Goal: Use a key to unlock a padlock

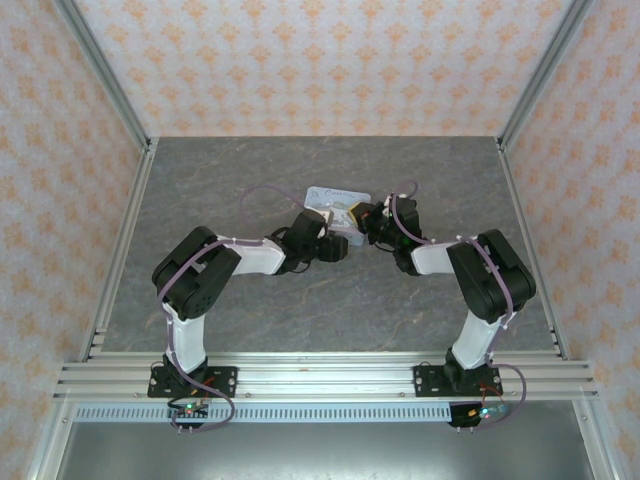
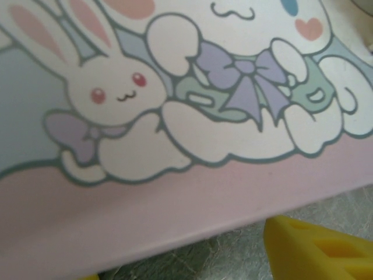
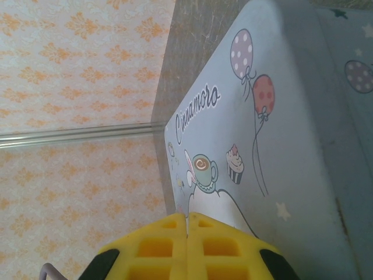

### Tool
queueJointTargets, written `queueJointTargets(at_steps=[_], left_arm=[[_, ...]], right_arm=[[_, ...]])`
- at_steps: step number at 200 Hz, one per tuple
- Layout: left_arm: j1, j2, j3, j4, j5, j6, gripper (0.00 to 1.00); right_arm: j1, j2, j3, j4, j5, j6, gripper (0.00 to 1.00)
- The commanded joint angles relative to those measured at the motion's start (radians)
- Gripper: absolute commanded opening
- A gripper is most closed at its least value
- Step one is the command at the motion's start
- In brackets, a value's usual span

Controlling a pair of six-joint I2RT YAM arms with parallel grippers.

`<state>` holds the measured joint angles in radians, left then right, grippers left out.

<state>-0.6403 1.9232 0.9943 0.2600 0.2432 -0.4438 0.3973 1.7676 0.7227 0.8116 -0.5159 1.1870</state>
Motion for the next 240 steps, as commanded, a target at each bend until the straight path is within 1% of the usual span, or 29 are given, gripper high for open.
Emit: queueJointTargets(at_steps=[1,109,113,164,240], left_arm=[[-0.021,0.049,0.024,0.038,0.041,-0.005,0.7],[-0.029,0.061,0.021,0.142,0.099,-0.085,0.69],[-0.029,0.06,0.02,0.15,0.102,-0.115,0.69],[-0.027,0.053,-0.018,0.255,0.129,-0.224,0.69],[-0.013,0.09,-0.059,0.383,0.115,-0.386,0.69]], right_arm=[[-0.006,0.017,0.0,0.05,0.0,0.007,0.0],[-0.006,0.016,-0.016,0.046,0.005,0.006,0.0],[-0.006,0.016,-0.015,0.046,0.006,0.006,0.0],[-0.006,0.014,-0.021,0.047,0.008,0.006,0.0],[-0.005,0.008,-0.033,0.057,0.008,0.008,0.0]])
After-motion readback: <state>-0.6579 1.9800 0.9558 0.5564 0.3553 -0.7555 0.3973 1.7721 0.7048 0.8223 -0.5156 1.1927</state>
